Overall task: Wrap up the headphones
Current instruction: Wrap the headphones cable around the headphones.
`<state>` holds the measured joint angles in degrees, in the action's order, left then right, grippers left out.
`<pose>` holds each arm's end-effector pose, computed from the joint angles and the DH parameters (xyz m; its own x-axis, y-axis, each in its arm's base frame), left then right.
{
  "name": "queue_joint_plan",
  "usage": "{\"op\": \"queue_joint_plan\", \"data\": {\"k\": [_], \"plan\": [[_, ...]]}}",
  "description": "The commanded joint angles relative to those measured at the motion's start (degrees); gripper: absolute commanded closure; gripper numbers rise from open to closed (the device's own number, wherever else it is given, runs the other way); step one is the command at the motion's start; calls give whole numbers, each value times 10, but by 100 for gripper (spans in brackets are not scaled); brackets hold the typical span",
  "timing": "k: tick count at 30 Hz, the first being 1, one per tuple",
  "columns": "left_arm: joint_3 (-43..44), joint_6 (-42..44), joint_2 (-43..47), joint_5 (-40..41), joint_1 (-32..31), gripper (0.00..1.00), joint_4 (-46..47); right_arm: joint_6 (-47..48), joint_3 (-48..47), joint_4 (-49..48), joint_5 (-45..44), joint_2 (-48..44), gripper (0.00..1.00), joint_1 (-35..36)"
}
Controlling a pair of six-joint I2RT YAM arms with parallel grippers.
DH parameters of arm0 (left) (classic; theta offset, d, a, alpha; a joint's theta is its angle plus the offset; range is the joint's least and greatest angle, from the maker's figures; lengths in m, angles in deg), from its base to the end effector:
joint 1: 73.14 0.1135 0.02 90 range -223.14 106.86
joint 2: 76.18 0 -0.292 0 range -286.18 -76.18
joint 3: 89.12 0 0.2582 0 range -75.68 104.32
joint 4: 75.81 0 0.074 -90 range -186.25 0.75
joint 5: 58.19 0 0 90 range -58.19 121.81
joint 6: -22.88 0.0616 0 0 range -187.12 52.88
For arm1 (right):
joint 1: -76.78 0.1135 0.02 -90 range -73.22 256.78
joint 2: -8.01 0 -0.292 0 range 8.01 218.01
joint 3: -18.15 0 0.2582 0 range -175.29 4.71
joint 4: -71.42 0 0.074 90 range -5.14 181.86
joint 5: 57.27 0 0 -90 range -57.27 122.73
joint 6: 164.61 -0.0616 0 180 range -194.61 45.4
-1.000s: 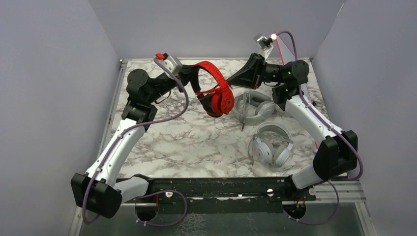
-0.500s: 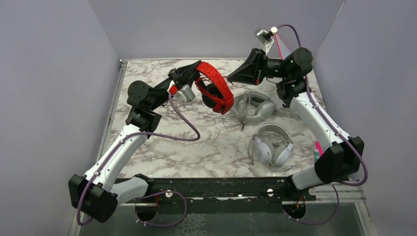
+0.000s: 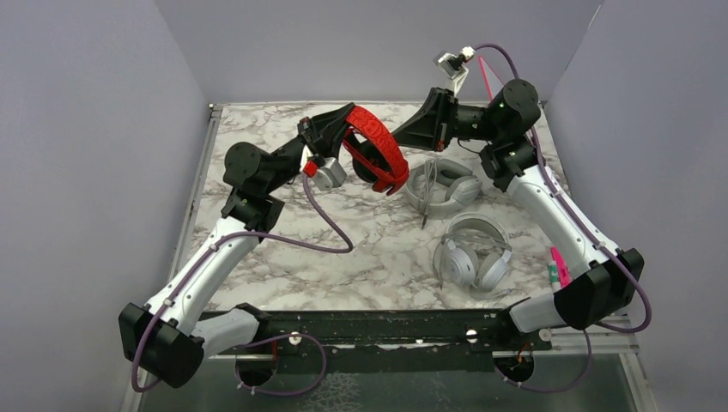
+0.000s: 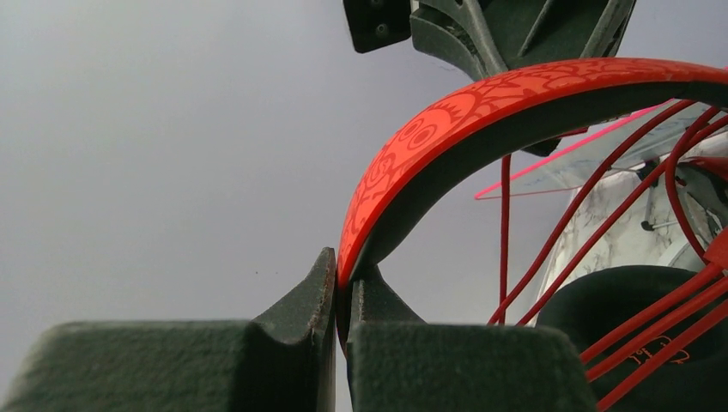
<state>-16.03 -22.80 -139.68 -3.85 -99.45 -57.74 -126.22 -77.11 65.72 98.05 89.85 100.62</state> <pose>0.2119 -0.1448 0.4754 0.8727 0.2017 -0.4446 0.2981 0.5011 0.8124 0.2737 0.1821 0.4951 -0.5617 0.1096 -0.8200 -0.8273 -0.0821 0.5557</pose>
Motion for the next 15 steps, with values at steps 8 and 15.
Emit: {"op": "queue_joint_plan", "data": {"k": [8,15], "plan": [[36,18,-28,56,-29,100,-4,26,-3,46,-125,-41,99,46],[32,-25,-19,82,-34,100,7,108,23,107,-122,-63,99,55]]}}
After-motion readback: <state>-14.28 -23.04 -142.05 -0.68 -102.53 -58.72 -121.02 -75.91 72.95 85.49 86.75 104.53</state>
